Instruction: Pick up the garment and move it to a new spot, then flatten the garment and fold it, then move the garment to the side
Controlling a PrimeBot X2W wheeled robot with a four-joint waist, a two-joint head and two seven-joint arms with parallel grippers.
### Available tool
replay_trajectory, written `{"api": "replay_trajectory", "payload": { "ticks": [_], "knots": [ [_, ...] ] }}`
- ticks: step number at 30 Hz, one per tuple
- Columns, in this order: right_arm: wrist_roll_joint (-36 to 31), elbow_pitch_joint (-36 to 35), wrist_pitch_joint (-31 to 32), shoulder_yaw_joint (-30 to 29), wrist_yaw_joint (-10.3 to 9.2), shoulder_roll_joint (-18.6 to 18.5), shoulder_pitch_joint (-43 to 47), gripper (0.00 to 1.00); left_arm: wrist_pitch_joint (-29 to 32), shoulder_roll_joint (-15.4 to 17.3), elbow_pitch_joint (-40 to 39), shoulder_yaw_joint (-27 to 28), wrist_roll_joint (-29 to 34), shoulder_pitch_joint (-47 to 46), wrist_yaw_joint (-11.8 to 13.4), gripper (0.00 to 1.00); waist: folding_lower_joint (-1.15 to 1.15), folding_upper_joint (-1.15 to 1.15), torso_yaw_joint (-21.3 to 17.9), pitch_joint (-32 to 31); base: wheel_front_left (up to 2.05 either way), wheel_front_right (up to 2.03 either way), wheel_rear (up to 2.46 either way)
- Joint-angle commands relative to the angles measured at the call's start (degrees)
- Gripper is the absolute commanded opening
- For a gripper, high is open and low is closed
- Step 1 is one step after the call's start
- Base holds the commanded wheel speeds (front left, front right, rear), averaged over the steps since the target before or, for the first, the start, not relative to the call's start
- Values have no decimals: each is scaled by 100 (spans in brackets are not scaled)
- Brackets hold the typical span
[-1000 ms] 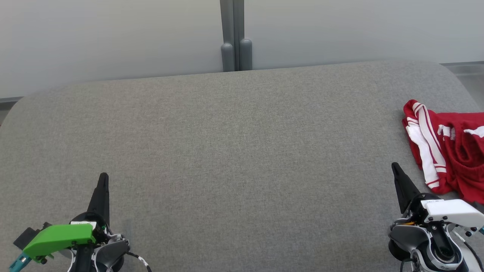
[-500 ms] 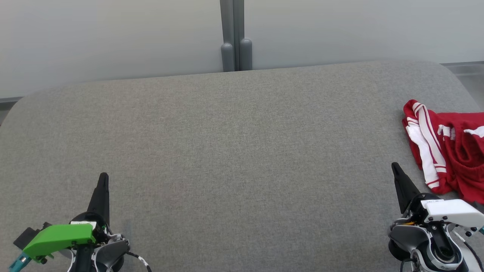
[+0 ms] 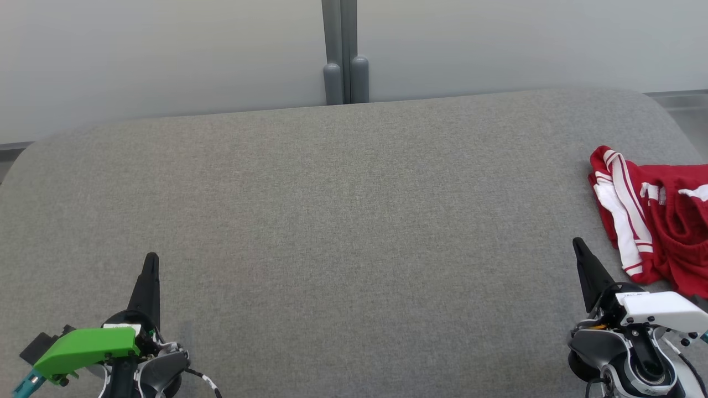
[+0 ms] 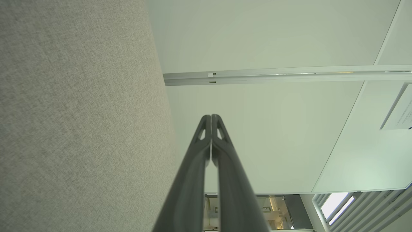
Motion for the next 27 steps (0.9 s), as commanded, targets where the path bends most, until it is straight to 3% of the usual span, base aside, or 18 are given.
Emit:
{"api": "replay_trajectory", "payload": {
  "ticks": [1,27],
  "knots": [
    [27,-23,24,-9,2,-23,64,0,10,38,-25,25,-9,-63,-24,0,0,0,0,0,0,0,0],
    [27,-22,24,-9,2,-23,64,0,10,38,-25,24,-10,-62,-24,0,0,0,0,0,0,0,0]
  ]
}}
